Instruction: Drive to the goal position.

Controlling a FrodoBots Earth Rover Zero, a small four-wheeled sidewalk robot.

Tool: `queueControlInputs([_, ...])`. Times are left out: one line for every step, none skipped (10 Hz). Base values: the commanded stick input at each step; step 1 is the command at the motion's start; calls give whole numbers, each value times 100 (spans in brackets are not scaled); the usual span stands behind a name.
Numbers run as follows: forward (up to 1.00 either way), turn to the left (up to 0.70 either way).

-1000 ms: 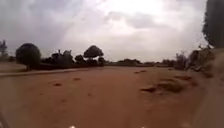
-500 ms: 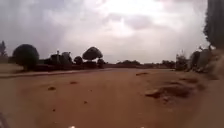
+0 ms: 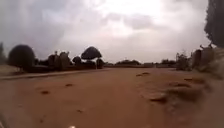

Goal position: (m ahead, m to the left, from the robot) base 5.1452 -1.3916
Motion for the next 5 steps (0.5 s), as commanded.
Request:
queueControlInputs([50, 0])
queueControlInputs([50, 0])
queueControlInputs([50, 0])
queueControlInputs([50, 0])
queueControlInputs([50, 0])
